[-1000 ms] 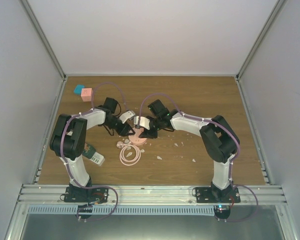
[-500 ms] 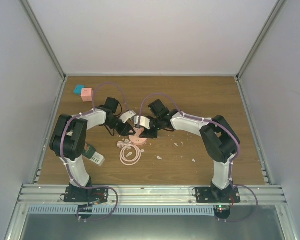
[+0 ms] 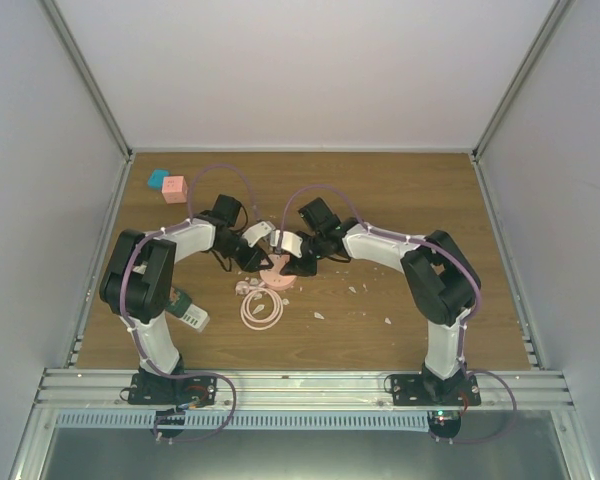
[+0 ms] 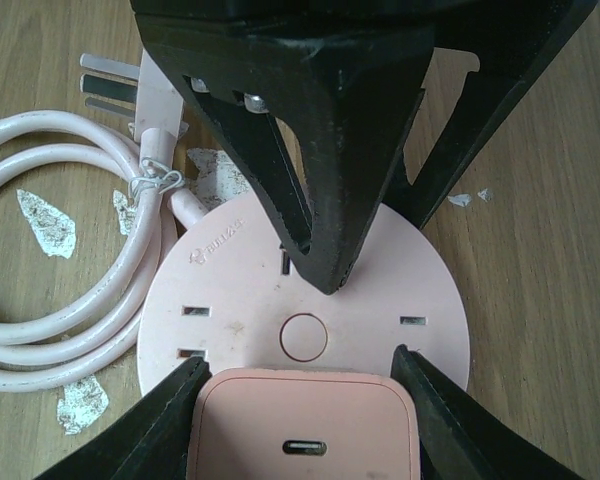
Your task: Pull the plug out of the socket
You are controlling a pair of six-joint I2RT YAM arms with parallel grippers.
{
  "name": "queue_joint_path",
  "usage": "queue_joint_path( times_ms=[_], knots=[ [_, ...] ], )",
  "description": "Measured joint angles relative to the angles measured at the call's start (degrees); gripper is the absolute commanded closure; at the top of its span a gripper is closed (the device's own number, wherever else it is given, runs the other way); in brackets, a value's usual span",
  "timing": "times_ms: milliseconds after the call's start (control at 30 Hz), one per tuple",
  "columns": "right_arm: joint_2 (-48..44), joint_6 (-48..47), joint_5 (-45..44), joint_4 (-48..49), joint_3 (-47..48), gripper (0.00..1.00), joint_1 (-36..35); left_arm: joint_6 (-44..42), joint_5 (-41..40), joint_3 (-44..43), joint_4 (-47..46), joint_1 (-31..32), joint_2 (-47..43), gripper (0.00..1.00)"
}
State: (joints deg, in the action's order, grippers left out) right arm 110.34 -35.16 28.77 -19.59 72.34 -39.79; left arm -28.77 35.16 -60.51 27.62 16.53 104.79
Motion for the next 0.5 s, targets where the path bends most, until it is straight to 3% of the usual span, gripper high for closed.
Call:
queue_joint_path(
  times_ms=[500],
  knots=[
    [-0.2,0.7,1.8,-0.5,-0.2,0.70,1.6,1.0,-1.7,0.0,-1.6,1.5,-0.2,0.63]
  ],
)
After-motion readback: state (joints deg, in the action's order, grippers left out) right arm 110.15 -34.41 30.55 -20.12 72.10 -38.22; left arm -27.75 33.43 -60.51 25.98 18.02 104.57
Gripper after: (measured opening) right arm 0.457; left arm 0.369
